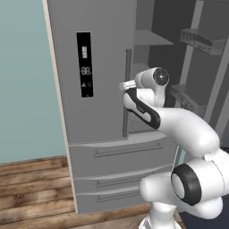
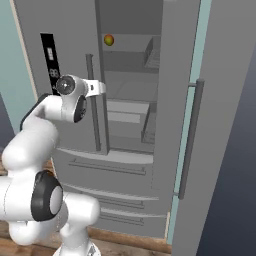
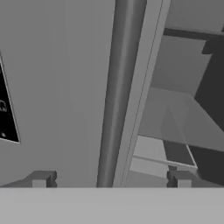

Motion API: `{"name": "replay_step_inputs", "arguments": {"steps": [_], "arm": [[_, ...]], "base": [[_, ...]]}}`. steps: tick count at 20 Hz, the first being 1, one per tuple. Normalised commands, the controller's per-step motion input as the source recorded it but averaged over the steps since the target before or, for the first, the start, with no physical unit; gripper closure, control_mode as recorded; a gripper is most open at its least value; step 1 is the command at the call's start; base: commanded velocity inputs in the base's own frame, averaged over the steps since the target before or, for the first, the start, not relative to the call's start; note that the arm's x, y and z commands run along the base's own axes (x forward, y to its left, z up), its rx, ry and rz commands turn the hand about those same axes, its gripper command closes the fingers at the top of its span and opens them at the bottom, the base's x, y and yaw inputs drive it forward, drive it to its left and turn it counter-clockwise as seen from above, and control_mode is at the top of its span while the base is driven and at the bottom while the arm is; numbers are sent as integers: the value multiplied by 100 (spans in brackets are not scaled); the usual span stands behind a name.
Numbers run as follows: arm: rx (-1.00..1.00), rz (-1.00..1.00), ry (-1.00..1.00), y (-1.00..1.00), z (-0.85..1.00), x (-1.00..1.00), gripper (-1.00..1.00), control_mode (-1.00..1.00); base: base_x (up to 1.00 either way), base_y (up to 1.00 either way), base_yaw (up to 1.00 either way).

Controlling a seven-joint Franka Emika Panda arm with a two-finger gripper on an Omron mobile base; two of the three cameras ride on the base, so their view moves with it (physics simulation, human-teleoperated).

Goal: Retrieve the mango and peach from the fridge and place them into the bowl on the dining table.

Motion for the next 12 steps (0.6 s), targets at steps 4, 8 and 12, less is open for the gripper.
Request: {"name": "replay_step_inputs", "arguments": {"steps": [4, 8, 12], "arm": [[2, 0, 0, -18, 0, 60, -100, -100], [0, 0, 0, -1, -3, 64, -100, -100], [0, 0, 0, 0, -4, 62, -100, -100]], "base": [[0, 0, 0], [0, 0, 0], [0, 0, 0]]}}
